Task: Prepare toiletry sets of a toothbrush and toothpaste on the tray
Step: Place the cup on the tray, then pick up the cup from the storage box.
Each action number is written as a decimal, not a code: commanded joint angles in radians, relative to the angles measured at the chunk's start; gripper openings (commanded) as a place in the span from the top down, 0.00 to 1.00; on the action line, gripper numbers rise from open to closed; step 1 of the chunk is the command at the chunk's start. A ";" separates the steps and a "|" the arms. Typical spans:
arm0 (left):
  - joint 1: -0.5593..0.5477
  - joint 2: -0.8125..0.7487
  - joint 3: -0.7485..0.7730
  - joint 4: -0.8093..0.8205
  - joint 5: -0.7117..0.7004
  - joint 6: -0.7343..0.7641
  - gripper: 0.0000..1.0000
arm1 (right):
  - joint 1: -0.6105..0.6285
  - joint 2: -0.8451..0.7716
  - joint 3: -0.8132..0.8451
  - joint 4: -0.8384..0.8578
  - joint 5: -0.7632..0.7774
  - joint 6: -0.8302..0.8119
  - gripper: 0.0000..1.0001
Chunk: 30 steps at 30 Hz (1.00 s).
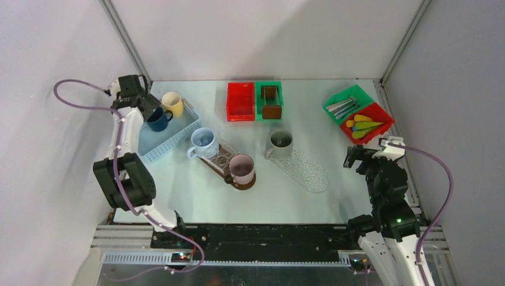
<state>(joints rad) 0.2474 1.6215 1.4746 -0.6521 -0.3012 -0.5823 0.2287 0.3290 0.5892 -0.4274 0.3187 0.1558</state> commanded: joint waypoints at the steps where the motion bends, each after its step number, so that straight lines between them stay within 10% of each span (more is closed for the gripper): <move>1: 0.032 0.032 -0.035 0.105 0.018 -0.203 0.08 | 0.002 0.011 -0.001 0.030 0.013 -0.013 0.01; 14: 0.038 0.184 0.025 0.045 -0.098 -0.697 0.24 | 0.002 0.007 -0.004 0.030 0.009 -0.017 0.01; 30: 0.038 0.388 0.119 0.016 -0.036 -0.811 0.36 | 0.000 -0.002 -0.014 0.047 0.004 -0.025 0.01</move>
<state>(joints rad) 0.2817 1.9793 1.5436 -0.6216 -0.3405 -1.3468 0.2287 0.3325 0.5835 -0.4240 0.3183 0.1455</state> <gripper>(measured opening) 0.665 0.993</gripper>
